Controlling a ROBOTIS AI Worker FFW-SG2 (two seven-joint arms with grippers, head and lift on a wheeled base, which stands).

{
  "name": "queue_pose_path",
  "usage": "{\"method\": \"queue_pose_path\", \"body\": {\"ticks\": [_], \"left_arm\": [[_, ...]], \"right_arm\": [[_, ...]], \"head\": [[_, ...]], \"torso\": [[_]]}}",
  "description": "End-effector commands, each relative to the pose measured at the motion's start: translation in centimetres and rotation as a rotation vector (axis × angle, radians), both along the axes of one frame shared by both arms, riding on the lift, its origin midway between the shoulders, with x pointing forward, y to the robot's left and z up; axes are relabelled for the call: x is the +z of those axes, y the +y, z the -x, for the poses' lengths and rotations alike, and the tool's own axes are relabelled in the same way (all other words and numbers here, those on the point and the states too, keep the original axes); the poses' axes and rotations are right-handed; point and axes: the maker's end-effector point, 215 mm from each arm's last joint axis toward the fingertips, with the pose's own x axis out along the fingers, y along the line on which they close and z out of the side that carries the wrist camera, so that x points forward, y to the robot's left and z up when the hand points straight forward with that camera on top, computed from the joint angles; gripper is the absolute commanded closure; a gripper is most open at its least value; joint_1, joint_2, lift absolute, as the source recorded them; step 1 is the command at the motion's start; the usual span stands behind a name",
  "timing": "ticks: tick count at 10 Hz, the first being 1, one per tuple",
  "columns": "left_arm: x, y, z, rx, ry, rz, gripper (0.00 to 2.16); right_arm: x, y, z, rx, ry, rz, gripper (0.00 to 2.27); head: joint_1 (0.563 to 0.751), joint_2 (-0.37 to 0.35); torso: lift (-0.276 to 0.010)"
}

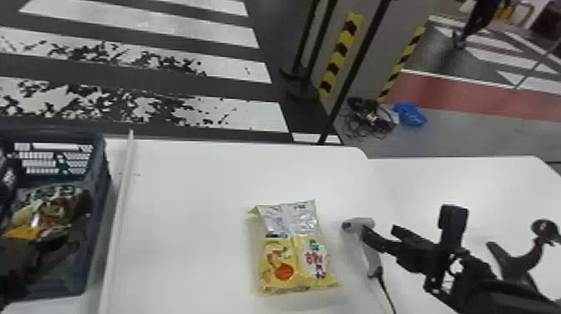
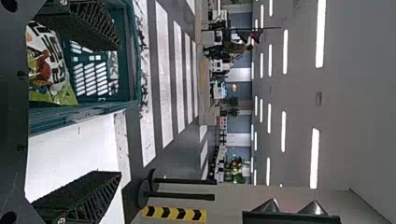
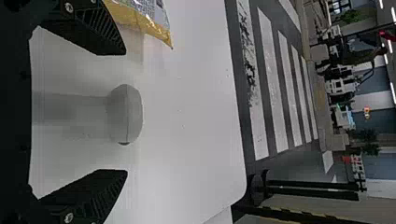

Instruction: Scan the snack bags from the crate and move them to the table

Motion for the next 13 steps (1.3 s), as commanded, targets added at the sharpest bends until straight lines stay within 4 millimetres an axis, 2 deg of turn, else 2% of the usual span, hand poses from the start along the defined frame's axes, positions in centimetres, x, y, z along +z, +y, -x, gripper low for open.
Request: {"method": "queue_pose_path", "body": {"ticks": [1, 3, 7, 8, 9, 10, 11, 12, 13], "left_arm": [[-0.8, 0.0, -0.3, -0.001, 0.011, -0.005, 0.04], [-1.1, -0.4, -0.7, -0.009, 0.016, -0.002, 0.04], [-1.3, -0.6, -0.8, -0.011, 0.009, 0.007, 0.04], [-1.3, -0.7, -0.8, -0.014, 0.009, 0.008, 0.04], [-1.3, -0.7, -0.8, -0.013, 0.009, 0.006, 0.04], [-1.2, -0.7, -0.8, -0.014, 0.008, 0.005, 0.04], [-1.2, -0.8, -0.9, -0.016, 0.007, 0.007, 0.04], [-1.2, -1.0, -0.9, -0.018, 0.008, 0.009, 0.04], [-1.3, -1.0, -0.8, -0.02, 0.009, 0.008, 0.04]], "right_arm": [[-1.6, 0.2, 0.6, -0.003, 0.025, -0.02, 0.09], [-2.7, -0.1, 0.4, -0.001, 0.033, -0.031, 0.1], [-5.5, 0.7, -0.3, 0.039, 0.098, -0.01, 0.16], [-6.1, 0.4, 0.0, 0.041, 0.126, -0.004, 0.52], [-6.7, 0.2, 0.4, 0.038, 0.159, -0.002, 1.27], [-7.0, 0.1, 0.6, 0.034, 0.176, 0.001, 1.84], [-6.9, 0.0, 0.6, 0.035, 0.175, 0.007, 2.15], [-6.7, 0.0, 0.7, 0.037, 0.168, 0.009, 2.24], [-6.4, 0.0, 0.5, 0.038, 0.158, 0.013, 2.24]], "head": [[0.695, -0.337], [0.695, -0.334], [0.695, -0.333], [0.695, -0.331], [0.695, -0.332], [0.695, -0.336], [0.695, -0.341], [0.695, -0.344], [0.695, -0.345]], "torso": [[-0.095], [-0.095], [-0.095], [-0.095], [-0.095], [-0.095], [-0.095], [-0.095], [-0.095]]}}
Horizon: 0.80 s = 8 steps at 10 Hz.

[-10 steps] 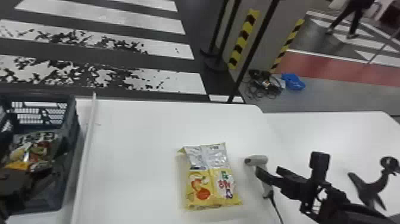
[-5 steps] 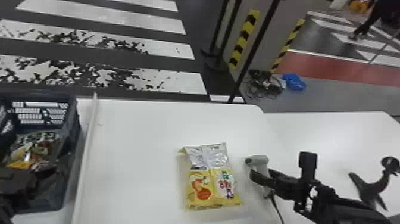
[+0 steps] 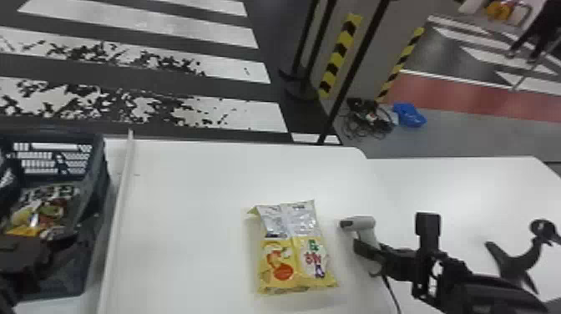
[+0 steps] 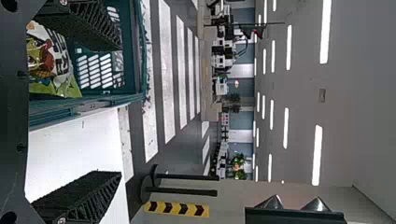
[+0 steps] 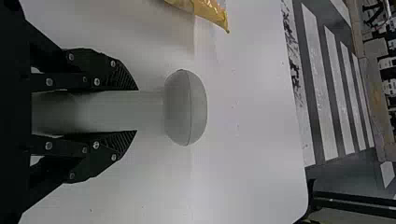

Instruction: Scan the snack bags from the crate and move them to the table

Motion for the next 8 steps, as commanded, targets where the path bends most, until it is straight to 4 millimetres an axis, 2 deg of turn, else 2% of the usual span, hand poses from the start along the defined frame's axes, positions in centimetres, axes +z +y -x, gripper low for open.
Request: {"method": "queue_pose_path", "body": {"ticks": [1, 3, 6, 8], "left_arm": [[-0.2, 0.1, 0.0, 0.001, 0.003, -0.003, 0.04], [0.0, 0.2, 0.0, 0.002, -0.002, -0.004, 0.04], [0.3, -0.1, -0.4, -0.001, -0.009, -0.002, 0.04], [0.4, 0.1, -0.5, 0.0, -0.011, -0.008, 0.04]], "right_arm": [[0.6, 0.1, -0.3, 0.002, -0.013, 0.003, 2.24], [2.8, 0.8, -0.3, -0.011, -0.004, 0.02, 2.24], [6.6, 4.0, 0.3, -0.027, 0.045, 0.058, 2.24], [8.2, 6.3, 0.9, -0.016, 0.055, 0.042, 2.24]], "head": [[0.695, -0.347], [0.695, -0.344], [0.695, -0.329], [0.695, -0.307]], "torso": [[-0.095], [-0.095], [-0.095], [-0.095]]}}
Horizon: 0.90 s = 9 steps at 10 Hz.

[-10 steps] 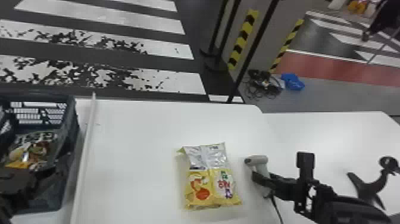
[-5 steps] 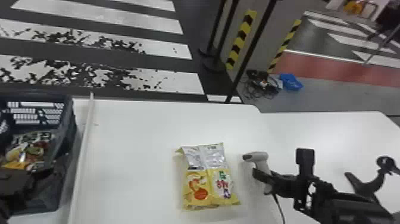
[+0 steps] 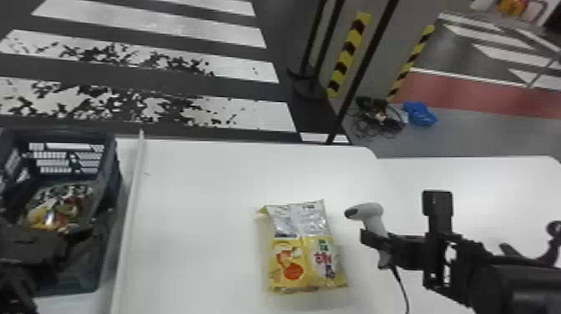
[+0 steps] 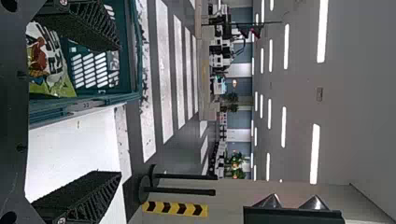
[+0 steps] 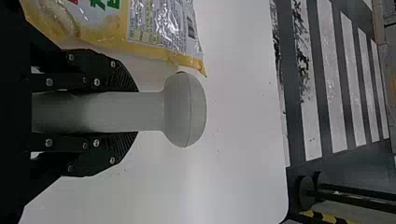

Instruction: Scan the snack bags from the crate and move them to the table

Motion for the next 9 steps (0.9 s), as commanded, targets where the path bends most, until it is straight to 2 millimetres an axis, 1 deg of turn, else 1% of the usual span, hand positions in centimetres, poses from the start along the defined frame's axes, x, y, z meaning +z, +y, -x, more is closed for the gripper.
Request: {"method": "queue_pose_path", "body": {"ticks": [1, 3, 4, 5, 7, 9], "left_arm": [[0.0, 0.1, 0.0, 0.002, 0.0, -0.002, 0.04], [0.0, -0.1, 0.0, -0.003, -0.003, -0.006, 0.04], [0.1, -0.3, 0.0, -0.005, -0.006, -0.004, 0.04], [0.2, -0.5, 0.0, -0.009, -0.008, -0.002, 0.04], [0.2, -0.8, 0.0, -0.014, -0.007, 0.002, 0.04], [0.4, -0.9, 0.1, -0.018, -0.01, 0.001, 0.04]], "right_arm": [[1.2, 2.0, 0.3, 0.017, -0.001, -0.016, 2.24], [2.7, 3.9, 1.4, 0.012, -0.001, 0.008, 2.24], [3.0, 5.0, 2.0, 0.014, 0.002, -0.002, 2.24], [3.2, 6.1, 2.2, 0.011, -0.005, -0.012, 2.24], [3.4, 7.8, 1.9, 0.002, -0.019, -0.017, 2.24], [3.9, 10.0, 0.4, 0.017, -0.043, -0.013, 2.24]], "head": [[0.695, -0.292], [0.695, -0.262], [0.695, -0.253], [0.695, -0.248], [0.695, -0.227], [0.695, -0.204]], "torso": [[-0.095], [-0.095], [-0.095], [-0.095], [-0.095], [-0.095]]}}
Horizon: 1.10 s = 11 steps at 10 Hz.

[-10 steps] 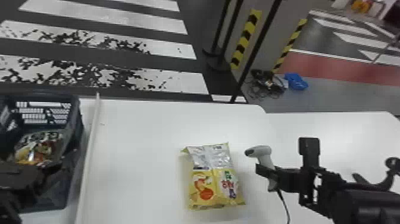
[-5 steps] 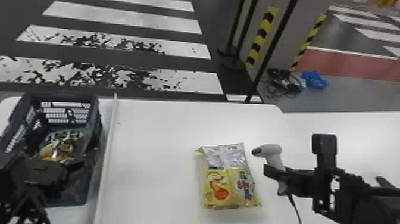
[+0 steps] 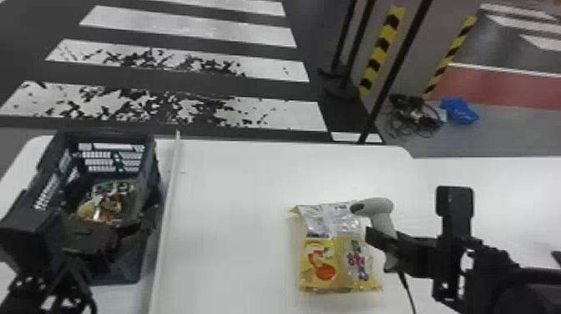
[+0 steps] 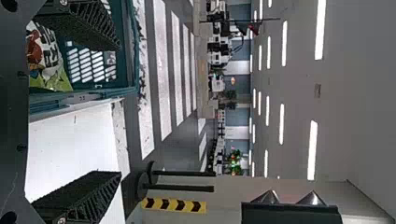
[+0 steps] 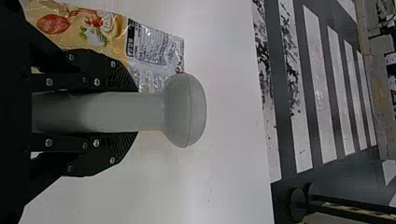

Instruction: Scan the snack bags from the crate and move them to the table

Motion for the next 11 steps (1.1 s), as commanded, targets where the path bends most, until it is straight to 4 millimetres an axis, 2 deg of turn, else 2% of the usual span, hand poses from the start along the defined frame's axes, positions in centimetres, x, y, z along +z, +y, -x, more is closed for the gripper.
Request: {"method": "queue_pose_path", "body": {"ticks": [1, 3, 7, 11], "left_arm": [[0.0, 0.0, 0.1, -0.001, 0.0, -0.002, 0.04], [0.4, 0.1, 0.2, 0.001, -0.007, -0.002, 0.04], [0.8, 0.4, 0.2, 0.004, -0.015, -0.001, 0.04], [0.5, 0.8, 0.5, 0.014, -0.009, -0.004, 0.04]], "right_arm": [[-0.2, 1.5, -1.3, 0.02, -0.006, 0.02, 2.24], [-1.6, 2.3, -2.5, 0.034, 0.015, 0.043, 2.24], [-3.2, 2.5, -3.6, 0.041, 0.039, 0.058, 2.24], [-3.8, 2.0, -5.1, 0.045, 0.037, 0.084, 2.24]], "head": [[0.695, -0.197], [0.695, -0.169], [0.695, -0.148], [0.695, -0.145]], "torso": [[-0.095], [-0.095], [-0.095], [-0.095]]}}
